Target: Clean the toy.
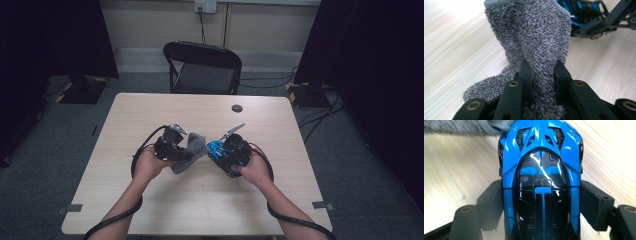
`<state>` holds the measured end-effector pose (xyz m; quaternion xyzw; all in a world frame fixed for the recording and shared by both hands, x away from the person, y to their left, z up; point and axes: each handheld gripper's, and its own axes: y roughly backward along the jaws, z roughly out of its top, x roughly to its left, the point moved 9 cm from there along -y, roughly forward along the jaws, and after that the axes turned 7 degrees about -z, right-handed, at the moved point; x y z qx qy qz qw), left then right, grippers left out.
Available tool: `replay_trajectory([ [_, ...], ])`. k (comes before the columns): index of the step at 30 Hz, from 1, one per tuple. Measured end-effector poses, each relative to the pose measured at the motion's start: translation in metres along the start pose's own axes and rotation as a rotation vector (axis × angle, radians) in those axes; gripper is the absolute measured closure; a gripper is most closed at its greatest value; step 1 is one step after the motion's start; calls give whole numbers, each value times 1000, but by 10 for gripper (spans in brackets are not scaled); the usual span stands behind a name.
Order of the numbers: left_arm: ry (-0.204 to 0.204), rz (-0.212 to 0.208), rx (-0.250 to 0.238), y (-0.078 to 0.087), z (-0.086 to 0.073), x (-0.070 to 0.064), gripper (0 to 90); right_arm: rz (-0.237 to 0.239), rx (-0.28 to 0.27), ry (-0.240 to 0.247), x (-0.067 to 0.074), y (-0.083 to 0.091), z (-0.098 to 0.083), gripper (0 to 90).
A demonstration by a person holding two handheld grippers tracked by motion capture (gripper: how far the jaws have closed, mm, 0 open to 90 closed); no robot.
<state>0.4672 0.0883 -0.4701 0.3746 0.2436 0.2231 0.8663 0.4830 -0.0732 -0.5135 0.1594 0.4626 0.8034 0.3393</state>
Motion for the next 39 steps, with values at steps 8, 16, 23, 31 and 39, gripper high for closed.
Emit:
replay_trajectory([
  [8,69,71,-53,5,16,26,736,20,-13,34,12,4,-1,274],
  [16,72,49,-38,-17,33,26,735,40,-31,64,24,10,3,274],
  [23,17,15,21,-30,35,13,735,36,-35,68,22,12,2,273],
  [31,10,-1,52,-29,31,12,737,29,-26,64,18,10,0,274],
  [39,-2,-4,60,-25,28,8,736,19,-20,53,12,9,1,274],
])
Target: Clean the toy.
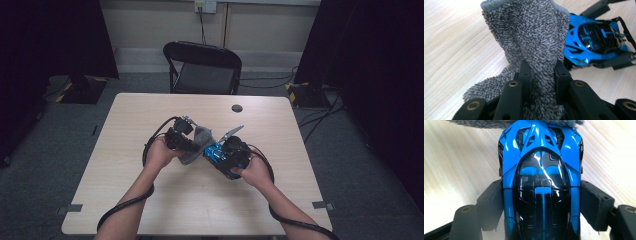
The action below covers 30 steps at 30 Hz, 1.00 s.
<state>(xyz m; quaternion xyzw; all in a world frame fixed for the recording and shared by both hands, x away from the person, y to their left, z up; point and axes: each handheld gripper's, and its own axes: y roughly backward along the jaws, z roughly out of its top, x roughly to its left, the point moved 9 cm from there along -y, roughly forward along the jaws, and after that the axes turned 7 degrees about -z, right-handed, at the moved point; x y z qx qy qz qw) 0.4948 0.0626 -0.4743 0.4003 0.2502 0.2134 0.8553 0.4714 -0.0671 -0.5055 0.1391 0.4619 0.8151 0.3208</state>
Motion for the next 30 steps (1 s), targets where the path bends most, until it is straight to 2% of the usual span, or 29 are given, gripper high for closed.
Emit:
replay_trajectory([
  [9,-13,-10,-10,6,-11,-8,736,-3,14,-20,-7,-1,0,274],
  [10,-14,-22,-14,6,-15,-12,736,-10,13,-24,-8,-1,1,274],
  [16,-37,-33,1,8,-29,-21,736,-16,22,-33,-12,-3,1,274],
  [18,-36,-19,-4,9,-33,-19,736,-24,23,-36,-14,-2,1,274],
  [22,55,30,-60,13,-38,3,736,-20,10,-44,-15,3,3,274],
  [26,128,75,-123,15,-36,20,735,-20,5,-21,-10,7,7,274],
  [27,128,75,-123,15,-36,20,735,-13,-1,-22,-8,8,9,274],
  [28,149,75,-148,15,-32,23,735,-8,-7,-20,-6,8,10,274],
  [30,172,67,-163,12,-29,24,735,-1,-17,-21,-3,10,14,274],
])
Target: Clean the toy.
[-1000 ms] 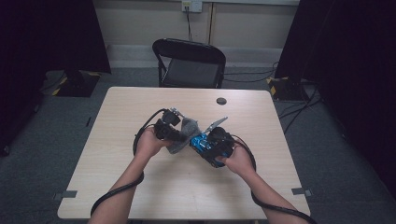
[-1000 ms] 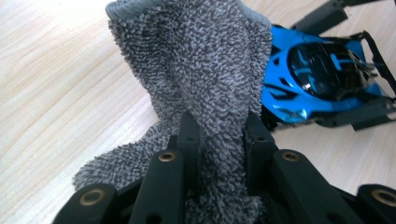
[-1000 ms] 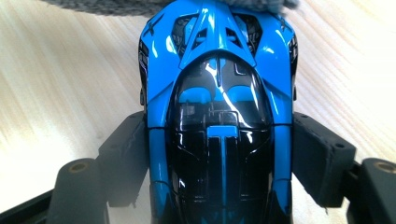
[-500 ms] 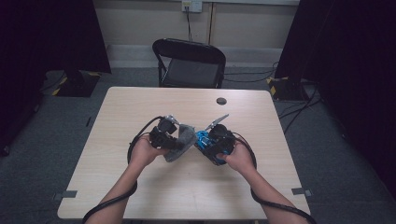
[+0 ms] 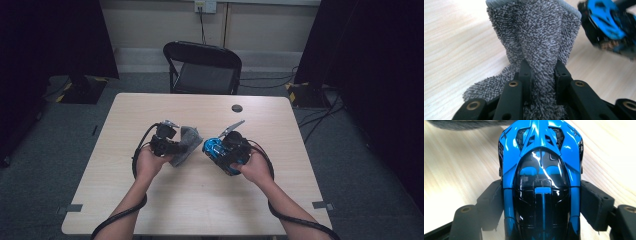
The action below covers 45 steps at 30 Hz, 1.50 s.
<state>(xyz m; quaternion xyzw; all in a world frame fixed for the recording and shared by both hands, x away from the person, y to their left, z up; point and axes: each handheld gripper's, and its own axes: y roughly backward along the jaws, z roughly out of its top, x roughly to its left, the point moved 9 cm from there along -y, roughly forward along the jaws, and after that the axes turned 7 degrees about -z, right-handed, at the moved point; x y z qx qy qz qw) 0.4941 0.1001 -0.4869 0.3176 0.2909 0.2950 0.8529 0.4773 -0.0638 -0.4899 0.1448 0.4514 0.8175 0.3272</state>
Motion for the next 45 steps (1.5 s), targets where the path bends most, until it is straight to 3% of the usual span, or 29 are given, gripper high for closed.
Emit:
replay_trajectory([
  [20,21,-183,15,-32,-4,-40,733,-13,-39,-29,-1,3,9,274],
  [45,-71,-298,107,-61,-22,-92,732,-18,-29,-79,-12,4,23,274],
])
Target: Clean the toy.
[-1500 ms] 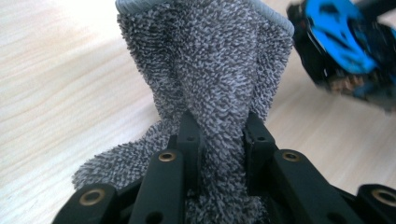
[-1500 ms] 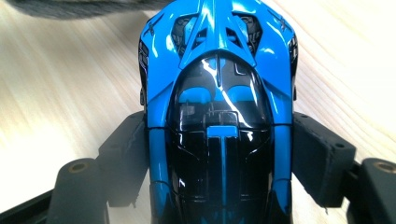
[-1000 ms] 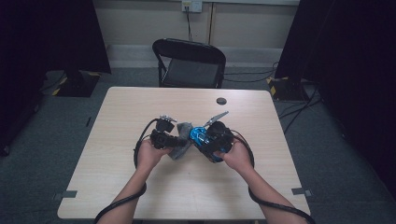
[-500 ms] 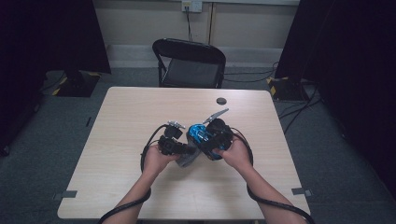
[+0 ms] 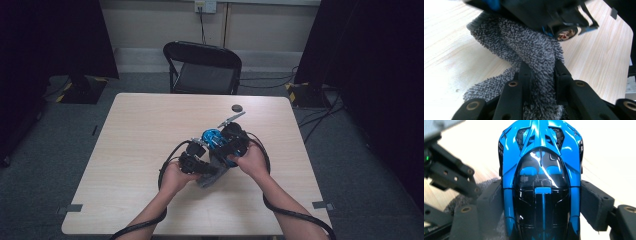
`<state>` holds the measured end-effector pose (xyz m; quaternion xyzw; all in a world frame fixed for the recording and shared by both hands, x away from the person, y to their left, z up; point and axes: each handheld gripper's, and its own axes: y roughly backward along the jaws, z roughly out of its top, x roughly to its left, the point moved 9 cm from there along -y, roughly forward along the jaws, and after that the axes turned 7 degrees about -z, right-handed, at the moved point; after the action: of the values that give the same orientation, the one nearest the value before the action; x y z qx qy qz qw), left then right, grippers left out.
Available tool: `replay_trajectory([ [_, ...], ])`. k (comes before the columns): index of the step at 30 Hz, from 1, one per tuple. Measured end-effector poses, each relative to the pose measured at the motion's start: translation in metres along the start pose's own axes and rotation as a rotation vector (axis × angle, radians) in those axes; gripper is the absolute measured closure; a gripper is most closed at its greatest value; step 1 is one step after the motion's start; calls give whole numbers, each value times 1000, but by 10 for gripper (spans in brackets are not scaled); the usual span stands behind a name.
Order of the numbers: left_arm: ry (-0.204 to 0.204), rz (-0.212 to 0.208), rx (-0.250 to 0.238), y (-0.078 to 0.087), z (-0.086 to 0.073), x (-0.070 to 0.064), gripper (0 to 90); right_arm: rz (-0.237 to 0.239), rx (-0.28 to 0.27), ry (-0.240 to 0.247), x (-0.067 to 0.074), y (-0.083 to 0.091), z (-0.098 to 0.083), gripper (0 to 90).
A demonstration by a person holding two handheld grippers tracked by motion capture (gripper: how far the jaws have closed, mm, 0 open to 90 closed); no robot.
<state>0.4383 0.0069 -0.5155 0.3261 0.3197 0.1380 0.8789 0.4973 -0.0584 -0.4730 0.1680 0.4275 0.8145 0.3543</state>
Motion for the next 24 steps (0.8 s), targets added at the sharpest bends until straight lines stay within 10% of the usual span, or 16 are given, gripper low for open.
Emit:
replay_trajectory([
  [12,-2,-7,48,3,-11,-4,729,-21,-3,-23,-14,6,5,274],
  [24,91,153,-79,54,6,47,729,0,-12,-16,-13,12,-4,274],
])
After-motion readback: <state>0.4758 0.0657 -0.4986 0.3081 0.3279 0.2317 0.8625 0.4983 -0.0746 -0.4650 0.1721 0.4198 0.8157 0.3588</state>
